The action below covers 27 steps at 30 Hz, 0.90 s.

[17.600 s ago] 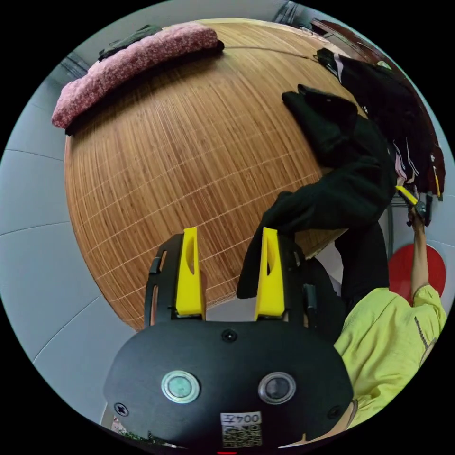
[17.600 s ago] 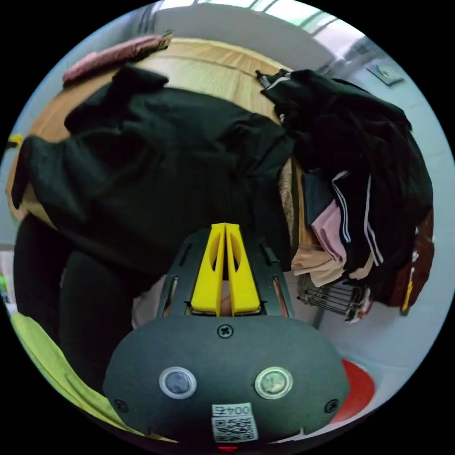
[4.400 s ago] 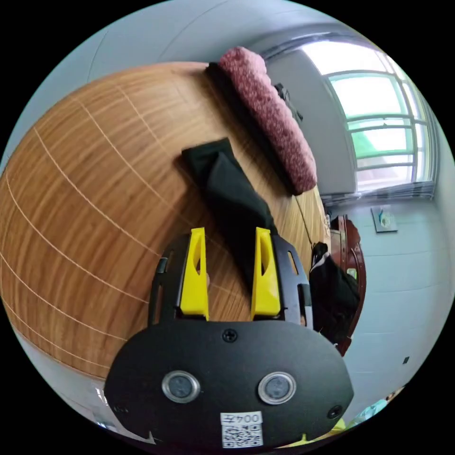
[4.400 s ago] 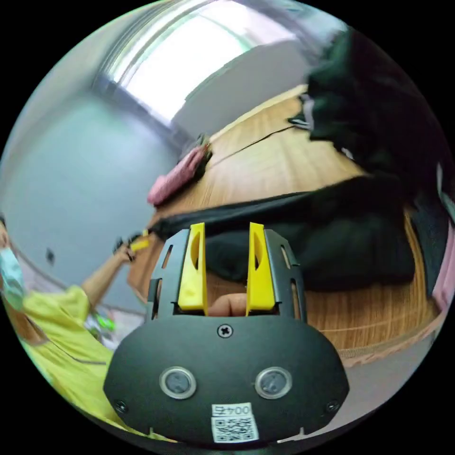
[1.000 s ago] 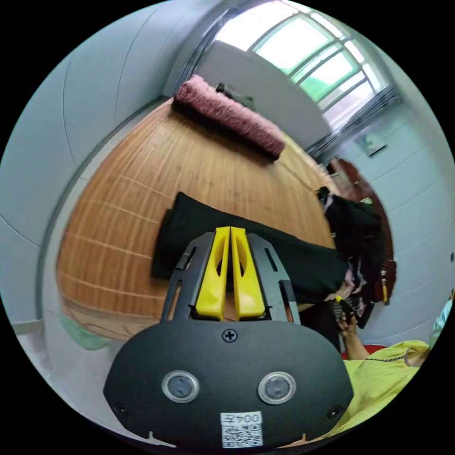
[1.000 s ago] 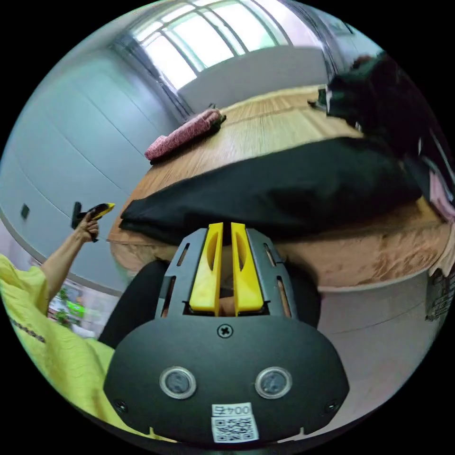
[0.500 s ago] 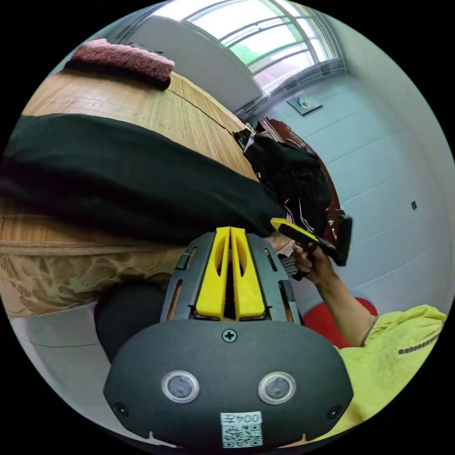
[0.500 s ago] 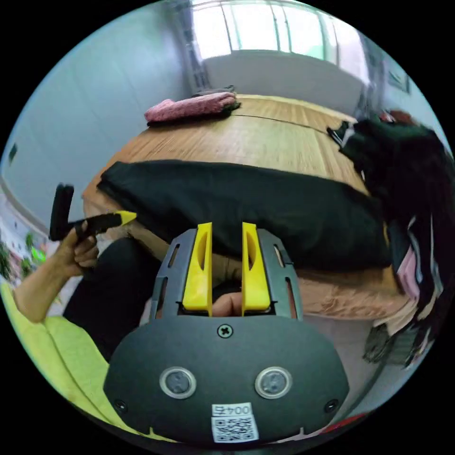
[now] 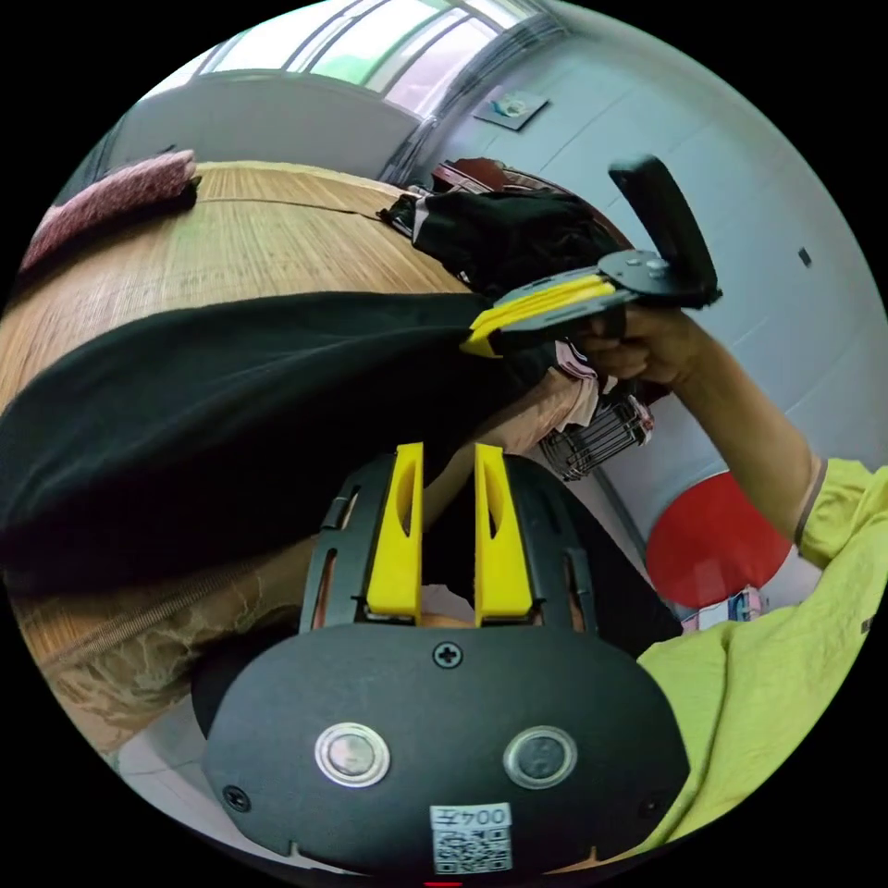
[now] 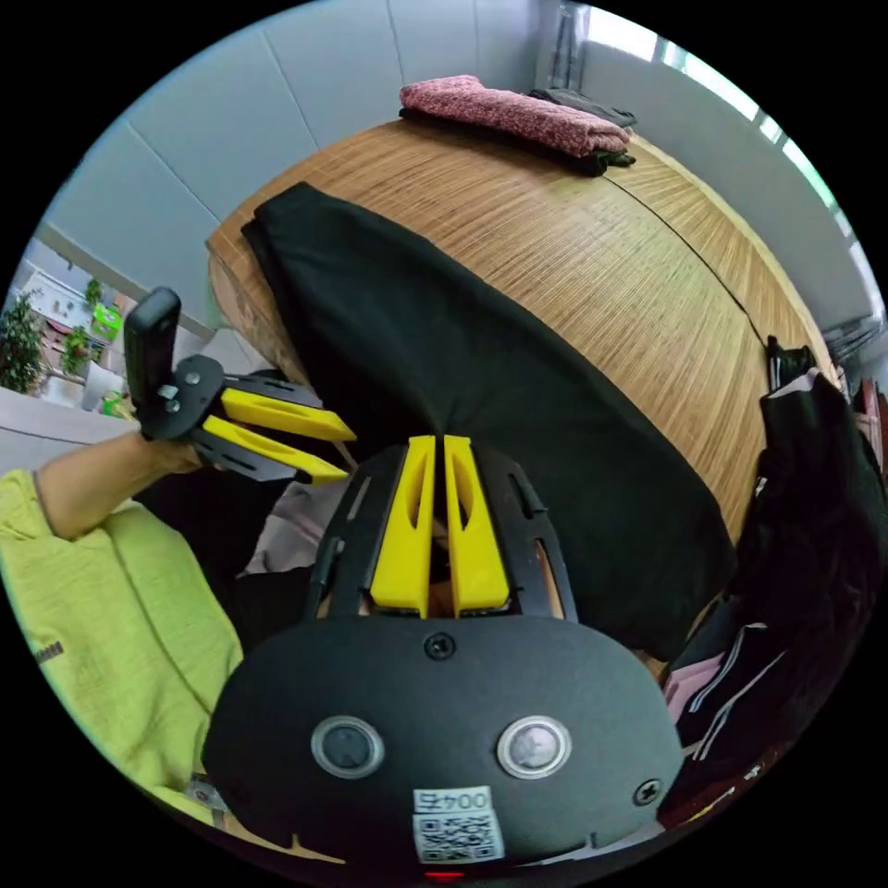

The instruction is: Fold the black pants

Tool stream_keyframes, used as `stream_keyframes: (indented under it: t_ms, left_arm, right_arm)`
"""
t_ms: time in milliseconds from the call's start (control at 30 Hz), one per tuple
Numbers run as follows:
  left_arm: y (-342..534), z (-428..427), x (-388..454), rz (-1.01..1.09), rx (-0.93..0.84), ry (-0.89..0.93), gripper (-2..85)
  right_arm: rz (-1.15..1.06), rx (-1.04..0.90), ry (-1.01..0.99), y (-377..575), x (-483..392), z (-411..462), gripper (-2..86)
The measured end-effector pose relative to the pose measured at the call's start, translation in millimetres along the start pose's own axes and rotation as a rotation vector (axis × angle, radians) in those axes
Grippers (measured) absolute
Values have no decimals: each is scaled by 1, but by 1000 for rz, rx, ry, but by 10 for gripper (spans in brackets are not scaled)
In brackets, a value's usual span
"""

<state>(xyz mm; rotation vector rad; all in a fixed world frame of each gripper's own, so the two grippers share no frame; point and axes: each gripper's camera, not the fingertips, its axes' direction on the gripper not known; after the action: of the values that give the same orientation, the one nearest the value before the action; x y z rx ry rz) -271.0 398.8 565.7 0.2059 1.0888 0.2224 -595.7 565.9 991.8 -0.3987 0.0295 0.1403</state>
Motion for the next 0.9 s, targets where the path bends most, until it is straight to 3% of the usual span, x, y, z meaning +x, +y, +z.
stream_keyframes:
  t_ms: [167, 400, 633, 767, 900]
  left_arm:
    - [-14, 18, 18, 110, -14, -9, 100]
    - [-43, 62, 46, 260, -115, -26, 129]
    - [-61, 78, 53, 142, -62, -13, 111]
    - [-60, 67, 49, 82, -46, 67, 58]
    - [-40, 73, 51, -5, -63, 46, 43]
  right_arm:
    - [90, 26, -175, -4, 44, -13, 0]
    - [104, 20, -230, -7, 63, -11, 1]
    - [136, 64, -246, 6, 72, -16, 13]
    - [358, 266, -164, 57, 103, -51, 42]
    - [654, 262, -21, 112, 144, -26, 67]
